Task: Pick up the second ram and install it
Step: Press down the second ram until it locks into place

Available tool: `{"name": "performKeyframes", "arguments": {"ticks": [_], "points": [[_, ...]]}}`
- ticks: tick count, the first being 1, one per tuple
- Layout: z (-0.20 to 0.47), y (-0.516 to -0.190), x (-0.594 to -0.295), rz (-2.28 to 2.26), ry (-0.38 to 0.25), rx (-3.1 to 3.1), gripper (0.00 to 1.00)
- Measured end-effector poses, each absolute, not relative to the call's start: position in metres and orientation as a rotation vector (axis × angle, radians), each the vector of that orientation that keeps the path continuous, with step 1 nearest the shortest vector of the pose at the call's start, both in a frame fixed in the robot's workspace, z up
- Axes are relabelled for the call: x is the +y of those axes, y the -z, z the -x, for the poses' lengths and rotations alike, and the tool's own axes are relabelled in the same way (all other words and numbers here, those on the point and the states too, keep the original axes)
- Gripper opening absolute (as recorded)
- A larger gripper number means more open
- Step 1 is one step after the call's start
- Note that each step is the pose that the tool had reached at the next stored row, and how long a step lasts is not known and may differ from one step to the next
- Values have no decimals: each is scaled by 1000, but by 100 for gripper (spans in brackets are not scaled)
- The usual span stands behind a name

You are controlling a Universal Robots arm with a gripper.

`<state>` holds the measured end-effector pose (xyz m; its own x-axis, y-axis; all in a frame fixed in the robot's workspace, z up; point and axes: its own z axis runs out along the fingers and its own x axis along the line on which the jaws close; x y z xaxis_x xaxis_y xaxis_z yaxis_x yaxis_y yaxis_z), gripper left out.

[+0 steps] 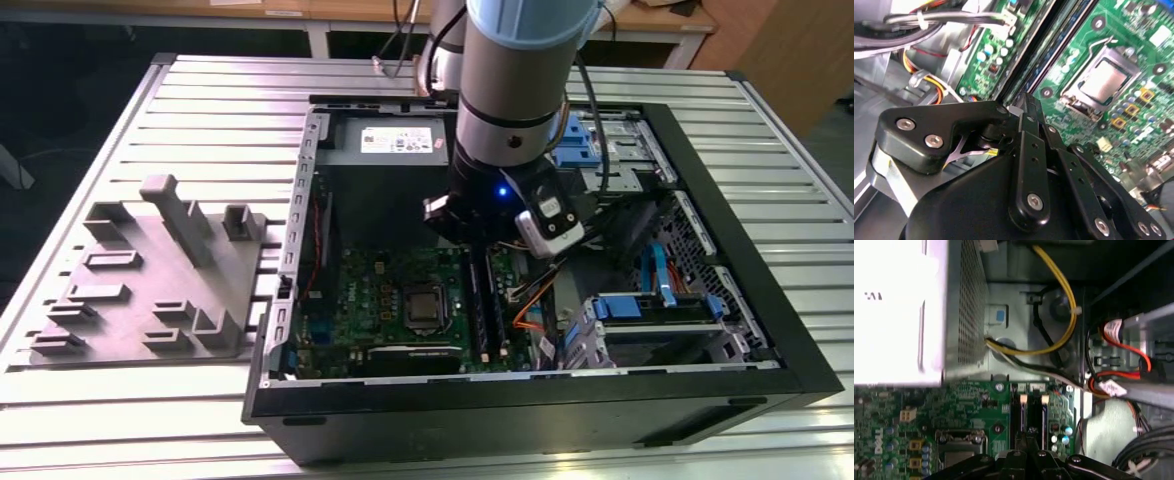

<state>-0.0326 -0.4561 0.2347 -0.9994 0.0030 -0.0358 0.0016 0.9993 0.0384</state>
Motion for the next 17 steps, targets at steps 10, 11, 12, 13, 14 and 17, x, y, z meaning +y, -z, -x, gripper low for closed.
{"name": "performKeyframes", "arguments": {"ticks": [10,11,12,13,14,17], "points": [[33,-235,-478,-4,-60,3105,10],[33,-235,-481,-4,-60,3105,10],[33,-235,-483,-4,-60,3105,10],[33,-235,-486,-4,-60,3105,10],[33,-235,-489,-4,-60,3105,10],[33,-235,-496,-7,-59,3105,10]]}}
